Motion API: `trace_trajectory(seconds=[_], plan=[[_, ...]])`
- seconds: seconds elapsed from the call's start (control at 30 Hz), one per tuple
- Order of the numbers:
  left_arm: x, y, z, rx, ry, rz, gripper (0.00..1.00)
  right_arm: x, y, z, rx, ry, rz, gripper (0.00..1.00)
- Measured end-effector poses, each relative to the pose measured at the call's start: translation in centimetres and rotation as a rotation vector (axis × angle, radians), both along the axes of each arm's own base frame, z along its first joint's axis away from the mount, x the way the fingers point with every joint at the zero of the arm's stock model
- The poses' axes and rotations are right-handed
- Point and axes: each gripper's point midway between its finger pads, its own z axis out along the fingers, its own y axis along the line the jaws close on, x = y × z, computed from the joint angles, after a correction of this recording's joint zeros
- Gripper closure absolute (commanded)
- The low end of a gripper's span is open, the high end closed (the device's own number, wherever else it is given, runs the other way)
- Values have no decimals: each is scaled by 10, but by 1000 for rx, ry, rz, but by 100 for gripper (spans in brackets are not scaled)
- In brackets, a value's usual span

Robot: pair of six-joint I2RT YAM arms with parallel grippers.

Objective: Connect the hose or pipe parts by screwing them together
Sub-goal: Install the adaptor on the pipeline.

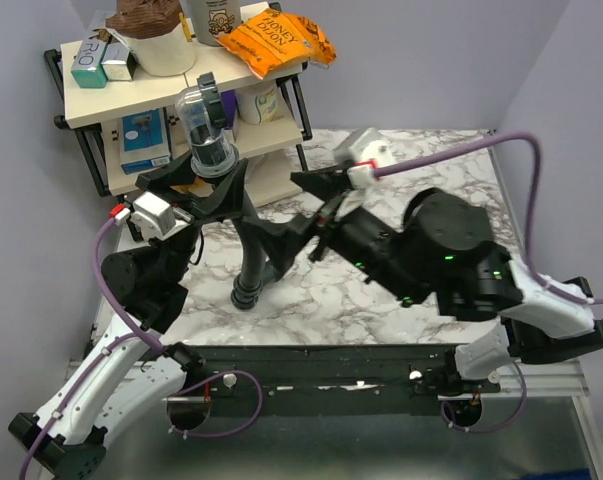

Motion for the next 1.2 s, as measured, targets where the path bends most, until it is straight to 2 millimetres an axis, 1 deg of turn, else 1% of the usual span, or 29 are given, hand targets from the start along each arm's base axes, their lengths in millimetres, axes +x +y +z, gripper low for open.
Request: trace_trajectory(seconds=[0.03, 0.07, 0.1, 0.17, 0.23, 0.37, 0.47, 0.53, 0.6, 0.7, 0.77, 0.83, 0.93, 1.03, 1.2], plan=[[2, 4, 1, -19, 11, 13, 100, -7, -8, 10, 16, -11, 29, 0], [4, 6, 0, -34, 22, 21, 100, -10, -17, 20, 34, -21, 44, 0], [6, 7, -1, -42, 32, 26, 100, -10, -23, 28, 50, -29, 48, 0], [8, 10, -2, -55, 45, 34, 100, -8, -30, 35, 61, -43, 46, 0], [9, 11, -2, -64, 51, 38, 100, -8, -28, 34, 42, -58, 55, 0], [8, 10, -2, -79, 64, 21, 100, -12, -16, 18, -46, -96, 92, 0], [5, 5, -3, -84, 74, -29, 100, -9, -16, 10, -103, -120, 112, 0], [-2, -1, -2, -83, 76, -88, 100, -6, -21, 9, -121, -133, 141, 0], [-10, -9, -2, -80, 79, -161, 100, 3, -32, 12, -120, -142, 160, 0], [-26, -24, -2, -67, 80, -291, 100, 12, -54, 22, -94, -162, 203, 0], [-35, -31, -1, -57, 79, -359, 100, 13, -70, 32, -67, -184, 241, 0], [-46, -38, -1, -48, 78, -442, 100, 8, -77, 39, -50, -211, 294, 0], [-62, -47, 0, -32, 75, -548, 100, 1, -74, 40, -52, -236, 392, 0], [-75, -53, 0, -21, 77, -629, 100, -2, -64, 33, -68, -244, 500, 0], [-92, -56, 3, -16, 79, -729, 100, 2, -36, 9, -108, -211, 656, 0]])
